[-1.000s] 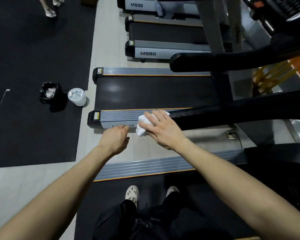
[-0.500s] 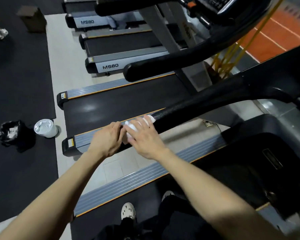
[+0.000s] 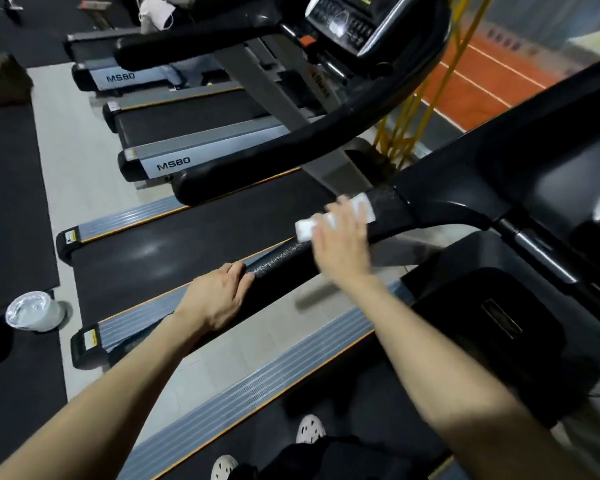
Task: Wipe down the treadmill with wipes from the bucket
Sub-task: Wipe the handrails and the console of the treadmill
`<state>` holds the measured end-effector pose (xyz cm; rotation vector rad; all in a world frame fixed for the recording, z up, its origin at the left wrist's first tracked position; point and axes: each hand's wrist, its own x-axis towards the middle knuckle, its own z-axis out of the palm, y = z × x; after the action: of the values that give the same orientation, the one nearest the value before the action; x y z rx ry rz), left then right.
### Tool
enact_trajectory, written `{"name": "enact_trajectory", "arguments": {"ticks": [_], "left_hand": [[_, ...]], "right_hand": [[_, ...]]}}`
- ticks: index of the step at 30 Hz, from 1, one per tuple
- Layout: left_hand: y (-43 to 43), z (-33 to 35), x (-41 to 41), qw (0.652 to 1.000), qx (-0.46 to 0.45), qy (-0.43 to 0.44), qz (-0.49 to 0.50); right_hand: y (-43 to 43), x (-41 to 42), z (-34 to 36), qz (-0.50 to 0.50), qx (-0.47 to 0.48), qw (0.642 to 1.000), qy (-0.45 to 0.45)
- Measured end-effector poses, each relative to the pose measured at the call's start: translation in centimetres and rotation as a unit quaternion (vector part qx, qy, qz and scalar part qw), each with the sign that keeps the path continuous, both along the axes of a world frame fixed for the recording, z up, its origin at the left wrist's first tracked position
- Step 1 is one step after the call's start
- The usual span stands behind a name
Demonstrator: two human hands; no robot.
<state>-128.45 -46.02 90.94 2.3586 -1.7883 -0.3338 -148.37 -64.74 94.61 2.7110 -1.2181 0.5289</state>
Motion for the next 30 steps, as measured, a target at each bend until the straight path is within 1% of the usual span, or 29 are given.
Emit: {"name": "enact_trajectory", "arguments": {"ticks": [2, 3, 4, 5, 6, 7, 8, 10, 12, 13, 14, 15, 16, 17, 18, 20, 21, 22, 23, 25, 27, 28, 29, 30], "left_hand": [[-2.2, 0.7, -0.5, 1.0, 0.014, 0.018, -0.02], [-3.4, 1.2, -0.9, 0.999, 0.018, 0.023, -0.03], [-4.6, 1.7, -1.4, 0.999, 0.015, 0.024, -0.036], [-5.8, 2.1, -2.0, 0.999, 0.008, 0.022, -0.037], [-7.1, 2.4, -2.7, 0.999, -0.001, 0.02, -0.04], [-8.5, 2.7, -3.5, 0.999, -0.008, 0.019, -0.043], [-9.9, 3.0, -4.3, 0.998, -0.017, 0.02, -0.048], [-12.8, 3.4, -6.0, 0.998, -0.032, 0.025, -0.057], [-15.3, 4.0, -7.7, 0.997, -0.038, 0.037, -0.054], [-16.2, 4.0, -8.2, 0.997, -0.047, 0.038, -0.044], [-16.8, 3.8, -8.7, 0.997, -0.069, 0.025, -0.038], [-16.9, 3.8, -9.1, 0.995, -0.09, 0.006, -0.03], [-16.8, 3.6, -9.2, 0.994, -0.106, -0.01, -0.028], [-16.6, 3.4, -9.3, 0.993, -0.116, -0.017, -0.031], [-16.5, 3.1, -9.2, 0.992, -0.121, -0.016, -0.039], [-16.5, 2.8, -9.0, 0.992, -0.118, -0.013, -0.033], [-16.6, 2.7, -8.9, 0.993, -0.116, -0.019, -0.025], [-16.8, 2.6, -8.7, 0.993, -0.117, -0.026, -0.022], [-16.9, 2.5, -8.7, 0.993, -0.115, -0.033, -0.023], [-16.8, 2.5, -8.8, 0.993, -0.111, -0.042, -0.02], [-16.8, 2.6, -8.8, 0.992, -0.114, -0.044, -0.02], [-16.7, 2.6, -8.7, 0.992, -0.12, -0.041, -0.02], [-16.6, 2.8, -8.7, 0.991, -0.125, -0.038, -0.02], [-16.6, 2.8, -8.6, 0.991, -0.13, -0.032, -0.022]], "right_hand": [[4.2, 0.6, -0.9, 0.143, 0.02, 0.987, 0.066], [4.5, 0.0, -0.5, 0.198, 0.016, 0.975, 0.096], [3.1, -1.0, 0.3, 0.23, 0.003, 0.967, 0.113], [0.8, -2.2, 1.6, 0.231, -0.025, 0.966, 0.115], [-2.0, -3.8, 2.8, 0.202, -0.041, 0.972, 0.114], [-5.4, -5.7, 3.8, 0.148, -0.057, 0.981, 0.112], [-9.0, -7.9, 5.0, 0.075, -0.062, 0.99, 0.104], [-14.9, -12.4, 7.3, -0.06, -0.055, 0.993, 0.08], [-17.3, -13.9, 8.0, -0.121, -0.039, 0.992, 0.02], [-16.7, -13.2, 7.7, -0.137, -0.04, 0.99, -0.005], [-15.2, -12.1, 6.8, -0.135, -0.052, 0.989, -0.005], [-13.0, -10.7, 5.5, -0.099, -0.063, 0.993, 0.008], [-10.3, -9.4, 3.8, -0.029, -0.065, 0.997, 0.037], [-7.5, -8.5, 2.3, 0.045, -0.053, 0.996, 0.062], [-5.7, -8.3, 1.1, 0.099, -0.031, 0.992, 0.075], [-5.9, -9.8, 1.1, 0.159, -0.032, 0.985, 0.054], [-7.6, -11.2, 1.6, 0.148, -0.06, 0.987, 0.037], [-9.7, -13.0, 2.3, 0.113, -0.088, 0.989, 0.033], [-11.9, -14.7, 3.5, 0.057, -0.104, 0.992, 0.035], [-14.5, -16.4, 5.4, -0.075, -0.072, 0.994, 0.025], [-13.3, -14.4, 4.9, -0.15, -0.037, 0.987, -0.045], [-11.3, -12.5, 3.5, -0.148, -0.037, 0.986, -0.069], [-8.6, -10.5, 1.7, -0.109, -0.03, 0.991, -0.07], [-5.5, -8.7, -0.1, -0.045, -0.015, 0.998, -0.041]]}}
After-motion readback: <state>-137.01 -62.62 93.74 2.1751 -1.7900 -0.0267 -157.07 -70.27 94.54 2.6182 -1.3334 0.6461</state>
